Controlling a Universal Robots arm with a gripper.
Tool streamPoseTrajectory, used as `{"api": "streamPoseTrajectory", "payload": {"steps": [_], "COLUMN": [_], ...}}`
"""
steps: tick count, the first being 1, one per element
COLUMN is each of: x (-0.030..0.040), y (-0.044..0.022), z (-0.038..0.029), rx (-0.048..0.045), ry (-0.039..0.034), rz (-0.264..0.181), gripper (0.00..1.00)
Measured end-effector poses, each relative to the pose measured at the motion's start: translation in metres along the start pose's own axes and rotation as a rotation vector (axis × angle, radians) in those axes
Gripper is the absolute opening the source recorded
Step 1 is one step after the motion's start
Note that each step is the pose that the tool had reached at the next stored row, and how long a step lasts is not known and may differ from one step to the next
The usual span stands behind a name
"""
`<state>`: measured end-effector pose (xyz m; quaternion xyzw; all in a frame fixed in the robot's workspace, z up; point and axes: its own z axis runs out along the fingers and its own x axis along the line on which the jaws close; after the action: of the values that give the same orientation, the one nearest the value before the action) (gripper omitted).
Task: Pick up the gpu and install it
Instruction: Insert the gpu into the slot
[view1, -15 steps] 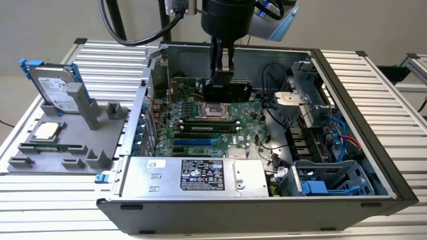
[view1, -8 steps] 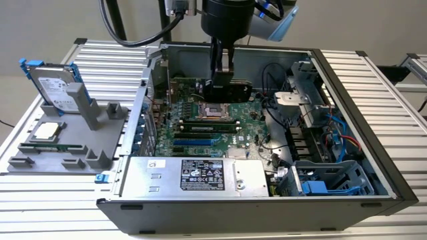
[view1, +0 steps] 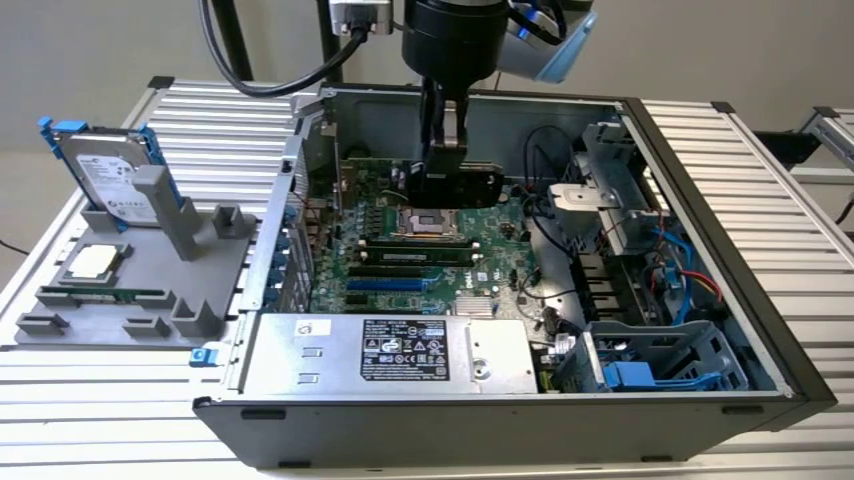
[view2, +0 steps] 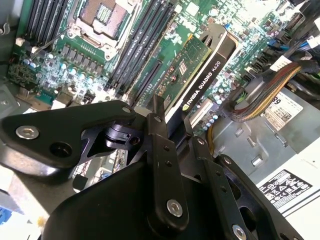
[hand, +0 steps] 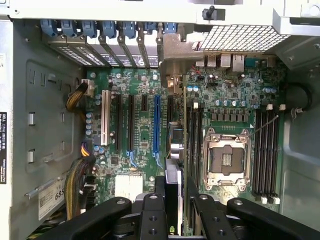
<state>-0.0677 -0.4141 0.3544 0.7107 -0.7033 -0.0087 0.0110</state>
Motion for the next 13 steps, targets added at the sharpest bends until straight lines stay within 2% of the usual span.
{"api": "streamPoseTrajectory", "payload": {"steps": [3,13], "x": [0.0000,0.0000], "y": [0.0000,0.0001], "z": [0.0010,0.0035], "rx": [-0.0002,-0.0002], "ry": [0.0047,0.0123], "rz": [0.000,0.000], "gripper": [0.00,0.00]}}
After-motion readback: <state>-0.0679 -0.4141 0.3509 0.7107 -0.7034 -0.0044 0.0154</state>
